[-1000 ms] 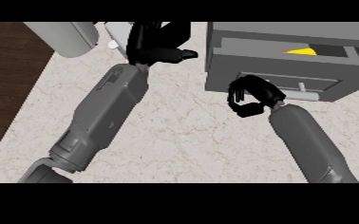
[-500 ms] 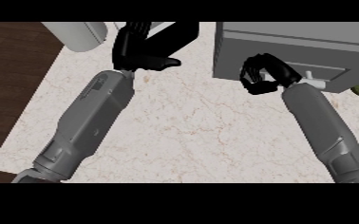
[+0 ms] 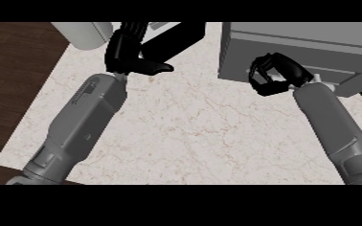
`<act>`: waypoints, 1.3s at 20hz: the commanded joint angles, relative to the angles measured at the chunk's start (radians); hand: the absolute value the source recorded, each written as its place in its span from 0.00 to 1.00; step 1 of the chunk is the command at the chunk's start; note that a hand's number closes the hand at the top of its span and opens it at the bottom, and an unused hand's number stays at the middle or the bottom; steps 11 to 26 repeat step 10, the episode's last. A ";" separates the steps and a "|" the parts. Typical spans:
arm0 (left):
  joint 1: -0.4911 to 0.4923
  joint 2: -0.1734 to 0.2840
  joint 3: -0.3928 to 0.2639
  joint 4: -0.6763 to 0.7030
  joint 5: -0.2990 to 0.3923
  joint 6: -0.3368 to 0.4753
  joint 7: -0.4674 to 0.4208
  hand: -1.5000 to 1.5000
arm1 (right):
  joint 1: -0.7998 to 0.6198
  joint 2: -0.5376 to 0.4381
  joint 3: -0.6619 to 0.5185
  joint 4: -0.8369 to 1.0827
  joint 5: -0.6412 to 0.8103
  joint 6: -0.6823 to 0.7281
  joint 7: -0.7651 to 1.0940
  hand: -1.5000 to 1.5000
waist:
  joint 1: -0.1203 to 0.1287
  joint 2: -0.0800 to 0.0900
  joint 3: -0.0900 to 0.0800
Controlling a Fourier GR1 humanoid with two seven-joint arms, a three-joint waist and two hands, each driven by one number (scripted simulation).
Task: Pick up the cup, place it into the drawer and close the drawer
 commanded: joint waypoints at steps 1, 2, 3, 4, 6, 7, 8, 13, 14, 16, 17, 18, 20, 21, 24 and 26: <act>0.020 0.009 -0.004 -0.015 0.003 -0.024 0.005 0.00 | -0.178 -0.114 -0.085 0.035 -0.001 -0.090 0.072 1.00 | 0.042 0.018 -0.009; 0.031 0.005 -0.008 -0.020 0.005 -0.033 0.003 0.00 | -0.178 -0.114 -0.086 0.031 -0.002 -0.092 0.089 1.00 | 0.048 0.017 -0.010; 0.025 -0.009 -0.007 -0.024 0.009 -0.025 0.006 0.00 | -0.173 -0.119 -0.091 0.027 -0.014 -0.072 0.079 1.00 | 0.045 0.020 -0.009; 0.011 0.007 -0.006 -0.026 0.006 -0.030 0.015 0.00 | -0.180 -0.120 -0.095 0.019 -0.021 -0.066 0.087 1.00 | 0.045 0.019 -0.009; 0.020 -0.005 -0.007 -0.030 0.006 -0.019 0.010 0.00 | -0.170 -0.132 -0.103 0.006 -0.034 -0.052 0.080 1.00 | 0.046 0.018 -0.008; 0.035 0.002 -0.010 -0.029 0.006 -0.031 0.011 0.00 | -0.164 -0.139 -0.105 0.003 -0.038 -0.043 0.080 1.00 | 0.050 0.019 -0.009; 0.036 0.004 -0.002 -0.035 0.017 -0.045 0.011 0.00 | -0.166 -0.135 -0.108 -0.001 -0.046 -0.033 0.084 1.00 | 0.052 0.020 -0.010; 0.051 0.018 -0.007 -0.032 0.006 -0.049 0.001 0.00 | -0.156 -0.142 -0.107 -0.011 -0.049 -0.026 0.084 1.00 | 0.057 0.024 -0.010; 0.051 0.018 -0.007 -0.032 0.006 -0.049 0.001 0.00 | -0.156 -0.142 -0.107 -0.011 -0.049 -0.026 0.084 1.00 | 0.057 0.024 -0.010; 0.051 0.018 -0.007 -0.032 0.006 -0.049 0.001 0.00 | -0.156 -0.142 -0.107 -0.011 -0.049 -0.026 0.084 1.00 | 0.057 0.024 -0.010; 0.051 0.018 -0.007 -0.032 0.006 -0.049 0.001 0.00 | -0.156 -0.142 -0.107 -0.011 -0.049 -0.026 0.084 1.00 | 0.057 0.024 -0.010; 0.051 0.018 -0.007 -0.032 0.006 -0.049 0.001 0.00 | -0.156 -0.142 -0.107 -0.011 -0.049 -0.026 0.084 1.00 | 0.057 0.024 -0.010; 0.051 0.018 -0.007 -0.032 0.006 -0.049 0.001 0.00 | -0.156 -0.142 -0.107 -0.011 -0.049 -0.026 0.084 1.00 | 0.057 0.024 -0.010; 0.051 0.018 -0.007 -0.032 0.006 -0.049 0.001 0.00 | -0.156 -0.142 -0.107 -0.011 -0.049 -0.026 0.084 1.00 | 0.057 0.024 -0.010; 0.051 0.018 -0.007 -0.032 0.006 -0.049 0.001 0.00 | -0.156 -0.142 -0.107 -0.011 -0.049 -0.026 0.084 1.00 | 0.057 0.024 -0.010; 0.051 0.018 -0.007 -0.032 0.006 -0.049 0.001 0.00 | -0.156 -0.142 -0.107 -0.011 -0.049 -0.026 0.084 1.00 | 0.057 0.024 -0.010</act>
